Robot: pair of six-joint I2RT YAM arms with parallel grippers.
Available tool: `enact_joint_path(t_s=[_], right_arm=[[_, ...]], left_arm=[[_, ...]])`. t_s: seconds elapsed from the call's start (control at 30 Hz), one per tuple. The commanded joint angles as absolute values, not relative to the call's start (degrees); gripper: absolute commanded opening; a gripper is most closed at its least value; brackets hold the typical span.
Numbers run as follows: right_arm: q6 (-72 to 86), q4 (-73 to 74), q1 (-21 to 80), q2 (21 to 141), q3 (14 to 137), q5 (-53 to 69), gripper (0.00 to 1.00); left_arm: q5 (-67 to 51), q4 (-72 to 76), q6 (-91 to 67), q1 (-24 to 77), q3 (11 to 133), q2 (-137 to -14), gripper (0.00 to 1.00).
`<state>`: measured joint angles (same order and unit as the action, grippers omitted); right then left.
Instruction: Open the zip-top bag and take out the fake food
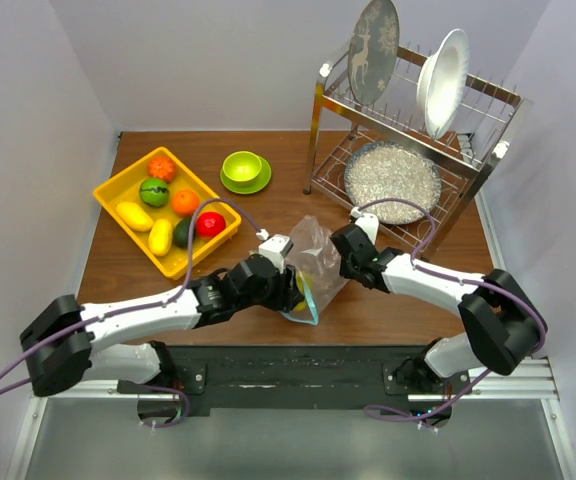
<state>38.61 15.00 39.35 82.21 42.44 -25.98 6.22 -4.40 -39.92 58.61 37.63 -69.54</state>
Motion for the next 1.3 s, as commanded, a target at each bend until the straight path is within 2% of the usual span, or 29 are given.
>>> enact_joint_path(t_s=[0.0,0.23,0.37,0.47,0.57,0.63,0.73,0.87,1.0,1.27], right_arm=[[39.03,12.22,38.23,82.26,42.10,-26.63,0.04],[37.88,12.22,37.53,83.14,44.12,-25.49,0.04],[37.36,12.13,37.27,83.23,44.65,-24.87,0.05],[37.00,12.04,37.00,82.71,44.47,-24.17,0.05],[36.65,12.21,36.83,81.83,44.65,-23.03,0.05],[36.48,12.74,36.83,81.21,44.91,-22.50,0.05],[35.95,13.10,36.83,79.63,45.00,-21.45,0.05],[35.07,13.45,36.83,77.52,45.17,-20.48,0.07],[34.02,14.50,36.74,75.59,45.62,-19.08,0.08],[32.61,15.03,36.83,70.76,45.97,-15.65,0.09]], left_arm=[[4.05,-11.59,-41.04,58.01,36.13,-61.97,0.21],[4.40,-22.74,-41.22,57.83,36.64,-53.62,0.18],[5.45,-26.63,-41.40,57.83,38.67,-48.27,0.14],[8.78,-28.29,-41.49,57.48,41.82,-43.60,0.13],[15.62,-33.47,-40.61,55.82,49.02,-44.99,0.12],[21.25,-36.82,-39.73,51.97,53.60,-47.71,0.11],[21.88,-32.62,-36.40,43.18,55.02,-50.61,0.11],[18.02,-24.53,-34.45,30.08,55.45,-58.34,0.11],[14.94,-17.33,-34.10,16.47,60.97,-68.88,0.12],[15.39,-13.28,-34.45,6.16,74.43,-92.62,0.12]])
